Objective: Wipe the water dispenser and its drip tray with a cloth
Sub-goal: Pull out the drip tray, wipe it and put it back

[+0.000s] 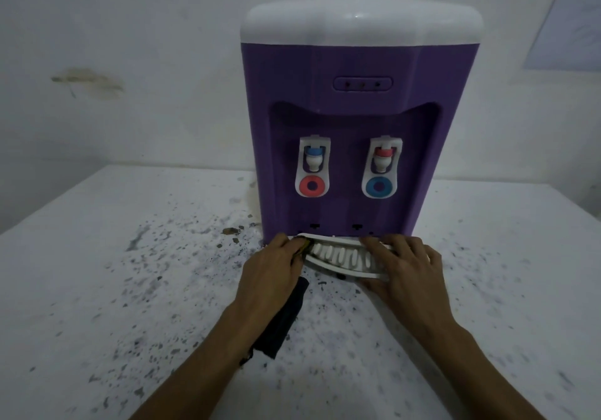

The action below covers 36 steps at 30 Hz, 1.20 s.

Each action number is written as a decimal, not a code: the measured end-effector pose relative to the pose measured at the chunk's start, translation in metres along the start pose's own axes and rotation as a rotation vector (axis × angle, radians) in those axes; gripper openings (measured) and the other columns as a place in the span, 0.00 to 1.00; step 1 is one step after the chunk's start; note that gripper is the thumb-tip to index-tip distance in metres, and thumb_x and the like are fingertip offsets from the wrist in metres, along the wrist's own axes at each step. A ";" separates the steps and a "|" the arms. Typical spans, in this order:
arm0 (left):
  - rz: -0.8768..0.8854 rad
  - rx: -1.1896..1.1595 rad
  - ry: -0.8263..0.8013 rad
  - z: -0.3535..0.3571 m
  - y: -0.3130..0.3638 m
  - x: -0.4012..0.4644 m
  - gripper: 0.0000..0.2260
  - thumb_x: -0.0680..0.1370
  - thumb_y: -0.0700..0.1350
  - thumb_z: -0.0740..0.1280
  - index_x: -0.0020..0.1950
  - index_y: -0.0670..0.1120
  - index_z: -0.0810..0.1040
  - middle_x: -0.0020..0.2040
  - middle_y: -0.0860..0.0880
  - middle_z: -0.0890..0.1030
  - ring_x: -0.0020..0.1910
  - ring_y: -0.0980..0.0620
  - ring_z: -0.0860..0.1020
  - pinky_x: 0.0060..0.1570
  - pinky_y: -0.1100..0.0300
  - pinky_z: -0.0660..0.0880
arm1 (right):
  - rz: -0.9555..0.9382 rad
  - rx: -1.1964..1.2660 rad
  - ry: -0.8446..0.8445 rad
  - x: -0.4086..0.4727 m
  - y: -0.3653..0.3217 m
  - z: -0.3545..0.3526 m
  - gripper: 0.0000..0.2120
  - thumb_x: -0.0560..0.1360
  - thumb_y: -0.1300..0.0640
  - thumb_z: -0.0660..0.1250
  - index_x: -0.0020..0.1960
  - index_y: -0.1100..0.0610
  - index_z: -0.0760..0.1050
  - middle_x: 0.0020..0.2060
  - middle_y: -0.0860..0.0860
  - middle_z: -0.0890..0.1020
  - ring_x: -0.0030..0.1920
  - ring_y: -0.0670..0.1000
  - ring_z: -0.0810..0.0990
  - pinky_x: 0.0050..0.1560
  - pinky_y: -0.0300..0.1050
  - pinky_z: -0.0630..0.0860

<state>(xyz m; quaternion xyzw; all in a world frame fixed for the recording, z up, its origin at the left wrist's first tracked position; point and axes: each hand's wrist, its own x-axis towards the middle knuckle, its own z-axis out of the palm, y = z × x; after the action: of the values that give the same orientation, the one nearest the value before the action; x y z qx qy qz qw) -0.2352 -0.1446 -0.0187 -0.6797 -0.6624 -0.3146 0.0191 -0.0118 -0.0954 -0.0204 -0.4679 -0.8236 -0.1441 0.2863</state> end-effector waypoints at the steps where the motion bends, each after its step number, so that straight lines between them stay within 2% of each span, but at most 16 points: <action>1: 0.013 0.027 0.026 0.000 0.002 -0.001 0.13 0.78 0.41 0.62 0.60 0.50 0.78 0.42 0.52 0.74 0.31 0.55 0.72 0.26 0.62 0.68 | 0.012 0.012 -0.012 -0.001 0.001 0.001 0.31 0.61 0.44 0.78 0.62 0.50 0.76 0.54 0.53 0.81 0.54 0.59 0.78 0.52 0.59 0.74; 4: 0.100 0.078 0.079 0.001 0.011 -0.002 0.13 0.74 0.40 0.66 0.55 0.51 0.81 0.40 0.52 0.77 0.29 0.55 0.74 0.24 0.66 0.65 | 0.026 0.039 -0.023 -0.001 0.002 0.002 0.31 0.62 0.43 0.78 0.63 0.50 0.76 0.54 0.53 0.81 0.53 0.58 0.78 0.51 0.58 0.74; 9: 0.078 -0.012 0.078 0.004 0.022 -0.003 0.15 0.74 0.39 0.67 0.59 0.51 0.80 0.45 0.52 0.79 0.35 0.56 0.77 0.28 0.66 0.70 | 0.029 0.022 0.008 -0.002 -0.004 0.000 0.31 0.61 0.43 0.78 0.62 0.50 0.77 0.54 0.54 0.81 0.53 0.59 0.78 0.52 0.58 0.74; 13: 0.109 -0.003 0.051 0.009 0.023 -0.002 0.15 0.75 0.39 0.63 0.59 0.50 0.80 0.48 0.49 0.80 0.39 0.51 0.79 0.31 0.57 0.77 | 0.030 -0.014 0.008 -0.003 -0.007 0.000 0.33 0.60 0.42 0.78 0.62 0.50 0.77 0.54 0.53 0.81 0.54 0.58 0.78 0.52 0.57 0.74; 16: -0.003 -0.078 -0.066 0.011 0.030 -0.001 0.14 0.78 0.39 0.59 0.61 0.47 0.78 0.51 0.48 0.77 0.42 0.50 0.77 0.39 0.52 0.77 | 0.029 -0.015 0.026 -0.003 -0.009 0.000 0.33 0.59 0.43 0.79 0.62 0.50 0.77 0.54 0.54 0.81 0.54 0.59 0.77 0.53 0.57 0.73; 18: -0.108 -0.203 -0.173 0.008 0.033 0.004 0.11 0.80 0.40 0.57 0.54 0.44 0.79 0.46 0.48 0.77 0.41 0.51 0.76 0.43 0.51 0.76 | 0.035 -0.014 0.035 -0.004 -0.011 0.000 0.33 0.59 0.43 0.79 0.62 0.51 0.77 0.55 0.54 0.80 0.55 0.59 0.77 0.54 0.58 0.73; 20: -0.186 -0.272 -0.250 0.005 0.035 0.006 0.12 0.80 0.41 0.56 0.40 0.44 0.75 0.36 0.49 0.74 0.34 0.53 0.73 0.40 0.53 0.73 | 0.047 -0.010 0.038 -0.005 -0.012 0.001 0.33 0.60 0.44 0.79 0.62 0.51 0.77 0.55 0.55 0.80 0.55 0.60 0.77 0.55 0.60 0.73; 22: -0.215 -0.266 -0.278 0.005 0.034 0.006 0.14 0.80 0.43 0.56 0.36 0.43 0.71 0.32 0.50 0.72 0.32 0.54 0.70 0.37 0.55 0.70 | 0.054 -0.009 0.034 -0.004 -0.012 0.001 0.33 0.60 0.43 0.79 0.62 0.52 0.77 0.55 0.55 0.80 0.55 0.60 0.77 0.55 0.60 0.73; 24: -0.206 -0.252 -0.288 0.005 0.031 0.004 0.13 0.80 0.44 0.56 0.39 0.41 0.72 0.33 0.50 0.73 0.33 0.53 0.72 0.37 0.56 0.69 | 0.054 -0.018 0.021 -0.004 -0.011 0.002 0.33 0.61 0.42 0.78 0.62 0.51 0.76 0.55 0.55 0.80 0.55 0.60 0.77 0.55 0.59 0.72; 28: -0.117 -0.117 -0.275 0.000 0.029 0.002 0.12 0.81 0.45 0.55 0.44 0.44 0.76 0.38 0.50 0.76 0.37 0.52 0.75 0.36 0.57 0.71 | 0.054 -0.011 0.006 -0.003 -0.009 0.001 0.32 0.62 0.42 0.78 0.63 0.51 0.76 0.55 0.55 0.80 0.55 0.59 0.77 0.55 0.59 0.73; 33: -0.040 -0.070 -0.279 -0.003 0.024 0.004 0.11 0.81 0.45 0.55 0.49 0.46 0.76 0.43 0.50 0.76 0.39 0.52 0.75 0.42 0.51 0.76 | 0.039 -0.011 0.002 -0.003 -0.006 0.002 0.32 0.61 0.42 0.78 0.62 0.51 0.77 0.54 0.54 0.81 0.53 0.59 0.78 0.53 0.58 0.74; 36: 0.025 0.041 -0.175 0.001 0.022 0.004 0.11 0.80 0.44 0.57 0.51 0.47 0.79 0.46 0.50 0.77 0.41 0.51 0.76 0.39 0.55 0.75 | 0.044 -0.009 -0.004 -0.003 -0.005 0.001 0.33 0.60 0.42 0.78 0.62 0.51 0.77 0.53 0.55 0.81 0.53 0.59 0.78 0.52 0.57 0.74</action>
<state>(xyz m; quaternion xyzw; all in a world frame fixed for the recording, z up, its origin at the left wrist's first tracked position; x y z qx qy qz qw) -0.2150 -0.1436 -0.0091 -0.7123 -0.6590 -0.2404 -0.0210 -0.0154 -0.0994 -0.0231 -0.4874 -0.8131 -0.1403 0.2856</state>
